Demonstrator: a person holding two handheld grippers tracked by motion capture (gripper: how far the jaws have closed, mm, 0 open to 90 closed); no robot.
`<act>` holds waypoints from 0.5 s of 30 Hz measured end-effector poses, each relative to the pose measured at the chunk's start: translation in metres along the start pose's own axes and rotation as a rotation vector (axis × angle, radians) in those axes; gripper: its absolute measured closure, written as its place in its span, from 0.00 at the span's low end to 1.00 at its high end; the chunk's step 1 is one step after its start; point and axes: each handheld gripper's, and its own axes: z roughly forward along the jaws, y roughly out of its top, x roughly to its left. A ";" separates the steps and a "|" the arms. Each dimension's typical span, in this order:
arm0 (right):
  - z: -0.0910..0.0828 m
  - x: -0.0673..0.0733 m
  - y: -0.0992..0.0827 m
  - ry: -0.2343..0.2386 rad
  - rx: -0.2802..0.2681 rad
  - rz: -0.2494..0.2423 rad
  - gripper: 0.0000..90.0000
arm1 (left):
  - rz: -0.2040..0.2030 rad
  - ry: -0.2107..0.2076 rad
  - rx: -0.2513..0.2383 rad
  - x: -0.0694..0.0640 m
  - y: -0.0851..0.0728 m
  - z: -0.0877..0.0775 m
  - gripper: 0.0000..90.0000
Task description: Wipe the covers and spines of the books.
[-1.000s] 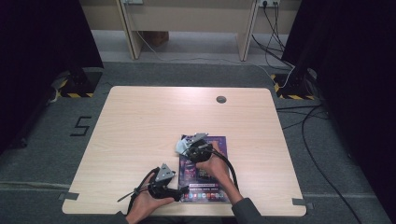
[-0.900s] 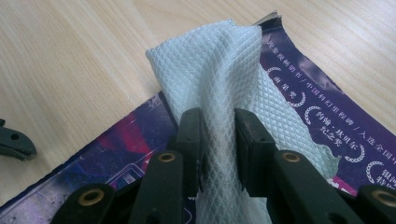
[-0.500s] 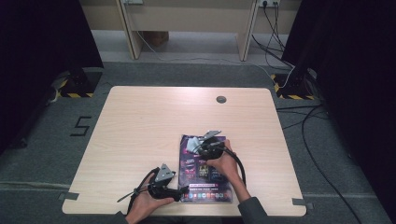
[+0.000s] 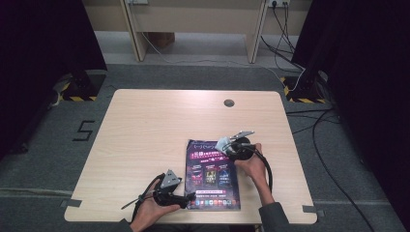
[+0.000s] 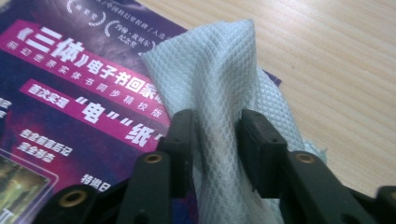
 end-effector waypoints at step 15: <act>0.001 0.016 0.000 0.062 0.000 -0.078 0.86 | -0.002 0.002 0.000 0.000 0.000 0.000 0.23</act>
